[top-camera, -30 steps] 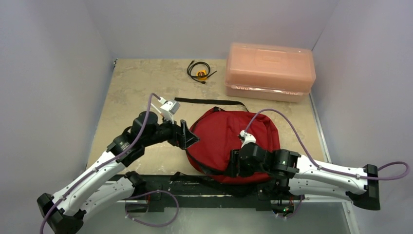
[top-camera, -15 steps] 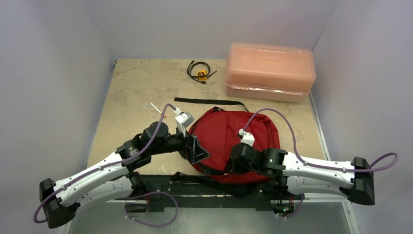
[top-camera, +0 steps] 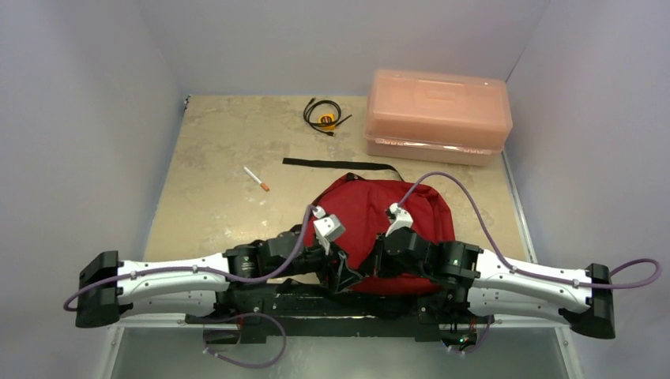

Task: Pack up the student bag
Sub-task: Zip the student bag at the center of the board.

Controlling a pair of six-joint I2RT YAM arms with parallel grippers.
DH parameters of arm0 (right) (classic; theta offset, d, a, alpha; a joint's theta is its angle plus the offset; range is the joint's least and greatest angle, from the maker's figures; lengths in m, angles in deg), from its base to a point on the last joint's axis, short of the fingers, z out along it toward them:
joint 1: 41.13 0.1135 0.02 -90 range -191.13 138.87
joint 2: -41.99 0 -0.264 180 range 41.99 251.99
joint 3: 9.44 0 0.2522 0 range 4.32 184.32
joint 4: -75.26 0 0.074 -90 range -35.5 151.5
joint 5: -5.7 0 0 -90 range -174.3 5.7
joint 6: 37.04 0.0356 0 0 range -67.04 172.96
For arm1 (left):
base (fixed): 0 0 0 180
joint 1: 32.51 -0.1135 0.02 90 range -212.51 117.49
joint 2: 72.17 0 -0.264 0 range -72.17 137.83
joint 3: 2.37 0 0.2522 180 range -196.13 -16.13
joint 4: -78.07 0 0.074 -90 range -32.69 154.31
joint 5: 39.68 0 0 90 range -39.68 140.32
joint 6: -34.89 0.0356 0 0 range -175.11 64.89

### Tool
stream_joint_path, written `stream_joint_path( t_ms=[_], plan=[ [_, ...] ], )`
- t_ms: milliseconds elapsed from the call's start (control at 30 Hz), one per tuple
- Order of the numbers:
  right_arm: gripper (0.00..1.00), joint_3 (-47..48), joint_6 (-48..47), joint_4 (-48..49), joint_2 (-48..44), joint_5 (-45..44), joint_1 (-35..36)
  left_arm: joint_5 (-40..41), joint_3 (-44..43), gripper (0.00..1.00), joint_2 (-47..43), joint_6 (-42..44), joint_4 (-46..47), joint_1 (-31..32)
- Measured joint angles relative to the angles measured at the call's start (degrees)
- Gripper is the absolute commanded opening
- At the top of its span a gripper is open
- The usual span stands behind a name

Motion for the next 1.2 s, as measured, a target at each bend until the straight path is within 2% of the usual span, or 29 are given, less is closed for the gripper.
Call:
stream_joint_path(
  t_ms=[100,200,333,500,633,767,867,967,1200],
  plan=[
    [0.0,0.0,-0.42,0.22,-1.11,0.15,-0.11,3.19,0.52,0.59,5.33,0.04,6.1,4.07],
    [0.0,0.0,-0.5,0.26,-1.88,0.35,-0.26,5.07,1.07,0.5,9.53,-0.44,10.75,4.79],
    [0.0,-0.09,-0.74,0.26,-3.96,0.22,-0.57,7.13,1.11,0.43,13.0,-1.2,15.1,6.12],
    [0.0,-0.33,-2.45,1.53,-6.05,0.35,-0.59,12.63,1.95,0.39,12.68,-1.53,17.14,8.7],
    [0.0,-0.33,-4.0,4.15,-5.55,0.28,-0.59,16.13,3.1,0.26,12.15,-3.08,17.14,9.25],
    [0.0,-0.33,-4.76,4.83,-4.92,-0.11,-0.74,17.75,3.54,0.19,12.15,-4.24,16.87,9.33],
    [0.0,-0.33,-4.83,5.03,-4.9,-0.15,-0.74,18.32,4.63,0.06,12.15,-5.51,18.29,9.35],
    [0.0,-0.33,-4.83,5.07,-4.85,-0.13,-0.74,18.88,5.6,0.05,12.17,-6.49,19.56,9.35],
    [0.0,-0.31,-4.81,5.01,-4.28,-0.17,-0.81,20.28,5.66,0.1,12.28,-8.09,19.52,9.6]
  ],
)
